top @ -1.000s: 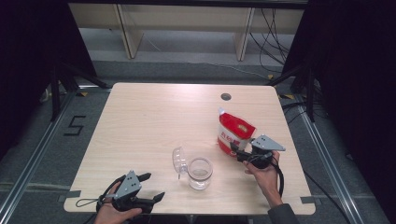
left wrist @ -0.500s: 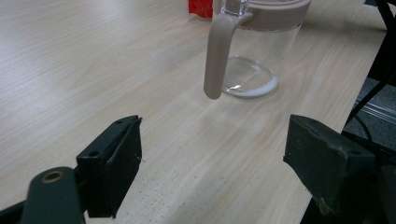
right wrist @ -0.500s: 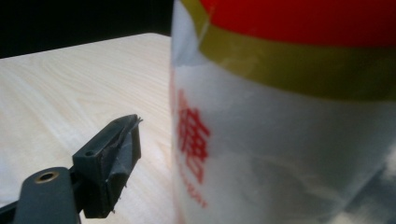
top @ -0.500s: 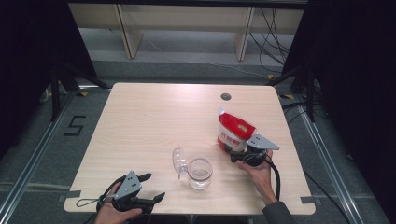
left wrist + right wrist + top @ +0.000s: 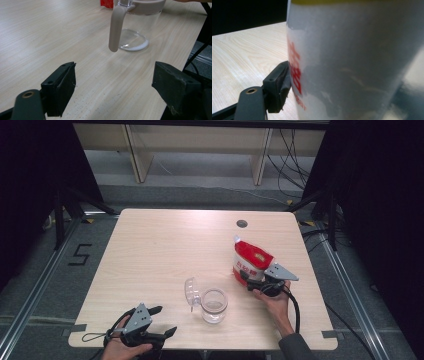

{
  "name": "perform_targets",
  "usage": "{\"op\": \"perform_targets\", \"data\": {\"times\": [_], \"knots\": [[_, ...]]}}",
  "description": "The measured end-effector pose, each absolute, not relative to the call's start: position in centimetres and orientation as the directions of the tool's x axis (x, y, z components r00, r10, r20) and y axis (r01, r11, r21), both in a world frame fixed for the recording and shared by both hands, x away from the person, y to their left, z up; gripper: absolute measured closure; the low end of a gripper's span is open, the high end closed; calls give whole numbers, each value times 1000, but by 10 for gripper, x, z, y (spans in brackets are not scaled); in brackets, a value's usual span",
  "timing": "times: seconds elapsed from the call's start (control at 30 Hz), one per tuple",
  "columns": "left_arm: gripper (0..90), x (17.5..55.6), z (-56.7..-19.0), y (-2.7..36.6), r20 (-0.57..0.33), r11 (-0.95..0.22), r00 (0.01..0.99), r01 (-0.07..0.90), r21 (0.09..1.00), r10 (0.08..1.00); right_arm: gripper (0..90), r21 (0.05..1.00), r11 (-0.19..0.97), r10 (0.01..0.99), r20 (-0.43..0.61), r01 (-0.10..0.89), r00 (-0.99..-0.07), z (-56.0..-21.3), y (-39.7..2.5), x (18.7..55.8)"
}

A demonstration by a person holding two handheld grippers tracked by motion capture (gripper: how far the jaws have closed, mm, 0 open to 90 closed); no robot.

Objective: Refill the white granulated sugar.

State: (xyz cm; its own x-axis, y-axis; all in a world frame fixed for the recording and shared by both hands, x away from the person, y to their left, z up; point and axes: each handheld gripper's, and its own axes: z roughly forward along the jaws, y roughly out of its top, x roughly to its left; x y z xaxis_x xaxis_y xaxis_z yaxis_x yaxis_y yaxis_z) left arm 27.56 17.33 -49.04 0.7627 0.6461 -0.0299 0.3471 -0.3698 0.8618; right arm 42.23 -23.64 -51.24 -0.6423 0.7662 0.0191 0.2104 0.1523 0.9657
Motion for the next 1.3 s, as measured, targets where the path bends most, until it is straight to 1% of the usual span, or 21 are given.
{"op": "perform_targets", "data": {"times": [0.07, 0.17, 0.2, 0.23, 0.3, 0.33, 0.37, 0.4, 0.5, 0.53, 0.57, 0.6, 0.77, 0.8, 0.87, 0.93, 0.97, 1.13, 1.2, 1.27, 1.3], "knots": [[187, 275, -492, 171, -54, -341, 763, 350, 872, 644, 270, 969, 117, 772, 50, 219, -634, -514, -234, 422], [186, 275, -491, 171, -60, -336, 759, 356, 872, 648, 283, 967, 139, 781, 25, 213, -624, -515, -235, 423], [186, 275, -491, 171, -59, -336, 760, 354, 873, 647, 295, 976, 147, 761, -8, 159, -649, -517, -235, 428], [186, 277, -491, 173, -31, -362, 774, 330, 872, 632, 309, 972, 120, 767, 39, 202, -641, -516, -233, 425], [186, 277, -491, 172, -29, -363, 772, 331, 871, 635, 310, 972, 111, 763, 50, 206, -645, -516, -232, 424], [186, 275, -492, 171, -60, -338, 760, 356, 871, 647, 316, 971, 97, 775, 63, 218, -629, -516, -230, 422], [187, 275, -492, 171, -50, -349, 763, 352, 869, 644, 316, 972, 105, 773, 55, 212, -632, -516, -231, 423], [186, 275, -492, 171, -50, -349, 767, 349, 870, 640, 363, 973, 115, 761, 43, 200, -647, -517, -232, 425], [187, 275, -493, 171, -50, -349, 767, 347, 870, 640, 390, 969, 122, 760, 49, 216, -648, -516, -231, 422], [187, 275, -493, 171, -54, -345, 764, 352, 870, 643, 403, 971, 148, 747, 14, 187, -664, -516, -231, 425], [187, 275, -493, 171, -54, -345, 763, 352, 870, 644, 423, 973, 128, 748, 33, 193, -663, -515, -230, 424], [187, 275, -492, 171, -54, -344, 763, 352, 871, 644, 430, 968, 133, 751, 42, 215, -658, -514, -230, 423], [187, 276, -492, 172, -35, -354, 762, 341, 871, 646, 447, 964, 159, 770, 13, 211, -638, -510, -225, 419], [187, 276, -492, 173, -30, -363, 762, 342, 867, 646, 450, 960, 154, 780, 27, 234, -625, -508, -221, 414], [189, 275, -492, 174, -25, -364, 763, 337, 868, 646, 456, 958, 240, 773, -93, 154, -627, -503, -221, 413], [189, 275, -492, 173, -41, -350, 762, 343, 872, 646, 457, 958, 245, 767, -97, 149, -634, -502, -221, 412], [191, 275, -491, 174, -39, -351, 766, 337, 874, 641, 459, 952, 273, 774, -130, 141, -620, -498, -221, 406], [191, 275, -490, 175, -36, -356, 774, 332, 874, 632, 461, 937, 329, 757, -187, 118, -626, -482, -223, 392], [191, 274, -490, 175, -33, -358, 766, 338, 870, 642, 462, 926, 373, 749, -263, 59, -608, -468, -225, 380], [190, 275, -491, 175, -40, -353, 771, 336, 873, 636, 462, 932, 359, 751, -255, 53, -609, -459, -226, 369], [189, 274, -491, 174, -34, -355, 767, 335, 873, 641, 462, 927, 375, 744, -282, 29, -606, -449, -229, 357]]}}
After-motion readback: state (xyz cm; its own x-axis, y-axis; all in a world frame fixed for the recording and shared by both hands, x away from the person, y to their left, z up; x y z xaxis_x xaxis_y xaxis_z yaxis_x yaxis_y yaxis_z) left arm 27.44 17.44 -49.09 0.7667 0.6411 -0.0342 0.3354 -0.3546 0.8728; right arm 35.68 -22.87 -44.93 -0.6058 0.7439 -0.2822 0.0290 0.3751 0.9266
